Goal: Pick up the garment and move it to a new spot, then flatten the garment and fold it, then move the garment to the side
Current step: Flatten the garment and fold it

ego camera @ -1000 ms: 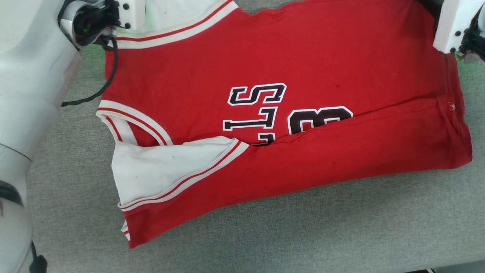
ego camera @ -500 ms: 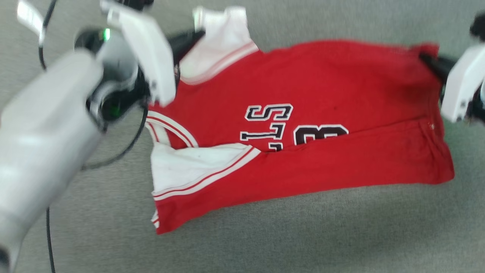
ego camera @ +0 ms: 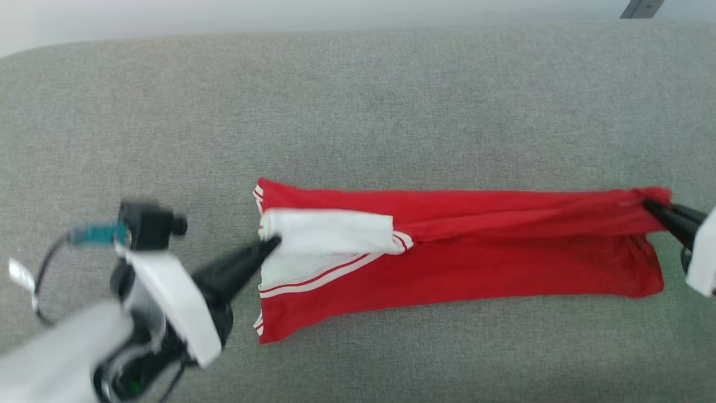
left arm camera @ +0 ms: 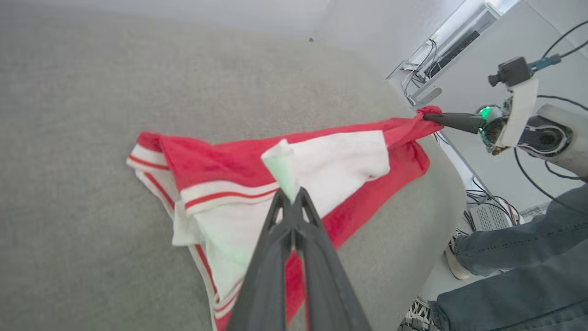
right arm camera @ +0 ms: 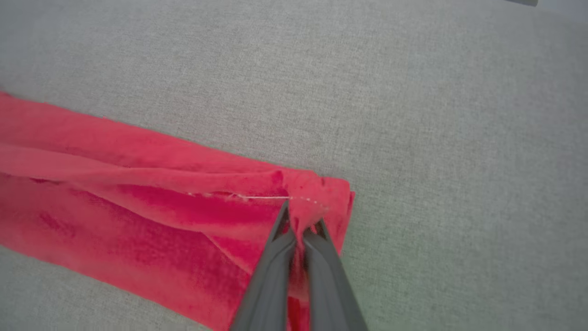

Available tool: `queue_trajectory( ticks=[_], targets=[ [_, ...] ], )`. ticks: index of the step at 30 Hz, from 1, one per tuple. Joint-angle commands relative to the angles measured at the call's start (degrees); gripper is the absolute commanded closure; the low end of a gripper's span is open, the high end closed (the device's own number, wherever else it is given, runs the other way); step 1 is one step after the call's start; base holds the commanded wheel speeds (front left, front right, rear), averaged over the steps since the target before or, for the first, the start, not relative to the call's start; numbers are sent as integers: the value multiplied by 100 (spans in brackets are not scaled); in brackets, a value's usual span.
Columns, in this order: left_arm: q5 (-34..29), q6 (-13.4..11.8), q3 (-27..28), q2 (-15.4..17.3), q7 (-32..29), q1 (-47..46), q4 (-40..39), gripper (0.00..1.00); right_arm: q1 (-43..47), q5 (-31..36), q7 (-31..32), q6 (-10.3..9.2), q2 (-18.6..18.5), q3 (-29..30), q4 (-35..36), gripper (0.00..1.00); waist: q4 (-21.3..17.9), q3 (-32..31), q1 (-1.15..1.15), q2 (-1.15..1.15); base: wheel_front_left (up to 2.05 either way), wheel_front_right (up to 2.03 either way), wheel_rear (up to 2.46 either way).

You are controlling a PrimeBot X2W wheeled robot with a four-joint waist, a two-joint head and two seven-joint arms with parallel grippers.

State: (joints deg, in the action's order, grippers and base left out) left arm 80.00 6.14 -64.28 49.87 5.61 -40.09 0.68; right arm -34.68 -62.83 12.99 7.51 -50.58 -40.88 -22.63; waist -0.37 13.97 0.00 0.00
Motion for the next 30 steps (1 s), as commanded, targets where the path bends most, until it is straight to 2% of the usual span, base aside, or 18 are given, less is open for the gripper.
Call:
queue_trajectory(
  ticks=[1, 4, 6, 13, 14, 15, 16, 17, 18, 19, 22, 24, 30],
  targets=[
    [50, -93, -47, 32, 129, 236, -108, 100, 190, -40, -52, -5, -28, 100, 43, 100, 12, -10, 0, 0, 0, 0, 0],
    [-136, -241, -268, -17, 213, 530, -129, 100, 465, -71, 10, -5, 57, 241, 65, 100, 22, 8, 0, 0, 0, 0, 0],
    [-166, -283, -333, -164, 280, 622, 23, 100, 563, -52, 19, -5, 120, 340, -9, 100, 51, 17, 0, 0, 0, 0, 0],
    [-88, -59, -359, -845, 532, 713, 1149, 100, 651, 14, -114, -5, 506, 626, -501, 99, 83, 39, 0, 0, 0, 0, 0],
    [-96, -30, -348, -912, 581, 699, 1281, 100, 636, 49, -115, -4, 540, 639, -547, 85, 82, 37, 0, 0, 0, 0, 0],
    [-118, -5, -326, -973, 637, 684, 1386, 100, 630, 76, -118, -5, 569, 644, -591, 62, 79, 36, 0, 0, 0, 0, 0],
    [-110, 22, -294, -1044, 687, 688, 1454, 89, 630, 102, -116, -4, 585, 649, -616, 35, 76, 32, 0, 0, 0, 0, 0],
    [-136, 41, -261, -1090, 738, 695, 1522, 67, 630, 128, -127, -5, 587, 678, -657, 0, 70, 26, 0, 0, 0, 0, 0],
    [-178, 43, -212, -1123, 797, 714, 1583, 46, 628, 150, -126, -5, 586, 710, -696, 0, 63, 18, 0, 0, 0, 0, 0],
    [-209, 48, -152, -1144, 841, 756, 1650, 39, 623, 176, -111, -5, 591, 720, -695, 0, 55, 4, 0, 0, 0, 0, 0],
    [-257, 62, 142, -1253, 938, 956, 1783, 0, 623, 220, -79, -4, 601, 831, -812, 0, 50, -51, 0, 0, 0, 0, 0],
    [-314, 64, 252, -1297, 950, 1043, 1809, 0, 627, 248, -66, -4, 609, 862, -869, 0, 57, -76, 0, 0, 0, 0, 0],
    [-897, 16, 1377, -1699, 963, 1778, 1861, 0, 790, -4, 207, -4, 791, 993, -1173, 0, 244, -185, 0, 0, 0, 0, 0]
  ],
)
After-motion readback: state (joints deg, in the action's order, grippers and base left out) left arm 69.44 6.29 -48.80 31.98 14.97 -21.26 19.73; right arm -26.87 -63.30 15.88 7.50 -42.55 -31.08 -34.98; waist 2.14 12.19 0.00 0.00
